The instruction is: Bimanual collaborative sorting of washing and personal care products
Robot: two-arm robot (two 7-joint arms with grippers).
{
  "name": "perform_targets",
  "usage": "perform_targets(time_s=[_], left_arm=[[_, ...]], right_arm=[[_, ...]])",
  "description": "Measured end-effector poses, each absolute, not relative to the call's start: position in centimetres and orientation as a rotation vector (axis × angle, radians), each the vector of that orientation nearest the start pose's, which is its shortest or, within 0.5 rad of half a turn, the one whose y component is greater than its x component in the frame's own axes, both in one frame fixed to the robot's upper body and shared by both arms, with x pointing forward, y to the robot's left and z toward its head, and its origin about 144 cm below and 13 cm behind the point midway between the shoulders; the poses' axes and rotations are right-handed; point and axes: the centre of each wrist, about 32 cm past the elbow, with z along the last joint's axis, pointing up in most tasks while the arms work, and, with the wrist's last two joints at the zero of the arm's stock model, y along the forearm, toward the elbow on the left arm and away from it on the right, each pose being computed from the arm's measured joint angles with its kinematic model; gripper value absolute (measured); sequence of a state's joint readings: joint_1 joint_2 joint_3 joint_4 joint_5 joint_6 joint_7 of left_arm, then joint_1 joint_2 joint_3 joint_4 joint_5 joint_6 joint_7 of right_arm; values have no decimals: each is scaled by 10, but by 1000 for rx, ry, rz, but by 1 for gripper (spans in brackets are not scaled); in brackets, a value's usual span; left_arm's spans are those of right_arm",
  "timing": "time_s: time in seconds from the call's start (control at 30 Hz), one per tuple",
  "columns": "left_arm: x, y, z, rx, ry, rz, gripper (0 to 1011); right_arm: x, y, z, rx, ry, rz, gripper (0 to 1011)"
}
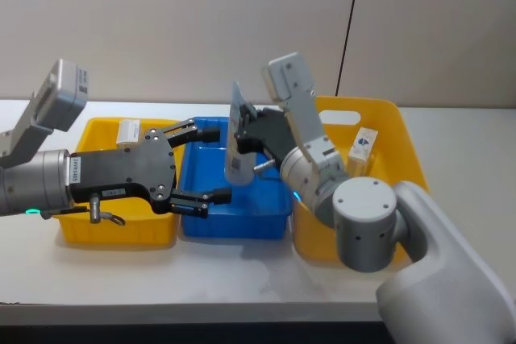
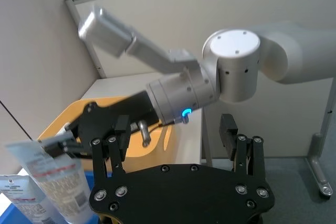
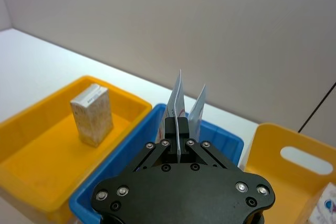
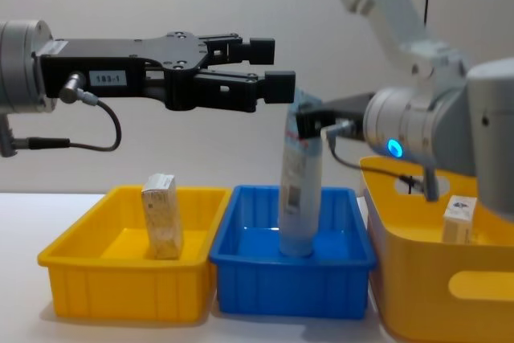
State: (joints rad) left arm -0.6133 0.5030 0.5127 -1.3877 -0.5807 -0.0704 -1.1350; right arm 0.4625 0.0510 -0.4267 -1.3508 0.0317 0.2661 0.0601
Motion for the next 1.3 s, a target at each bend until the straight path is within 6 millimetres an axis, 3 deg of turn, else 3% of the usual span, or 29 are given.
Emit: perform_targets(time_s=[0.37,0.7,1.0,1.3], left_arm=[[584,261,1285,7,-267,94,1001],[584,261,1285,7,-267,94,1001],[584,261,1285,7,-267,94,1001],[584,261,1285,7,-267,94,1001]], right_arm=[[547,-128,1268,-91,-169,-1128,0],[533,-154,1296,-25,-241,-1166,0],[528,-177,1305,-28,-291,-1252,0],[537,-199,1295,-81,-295,-1359,0]])
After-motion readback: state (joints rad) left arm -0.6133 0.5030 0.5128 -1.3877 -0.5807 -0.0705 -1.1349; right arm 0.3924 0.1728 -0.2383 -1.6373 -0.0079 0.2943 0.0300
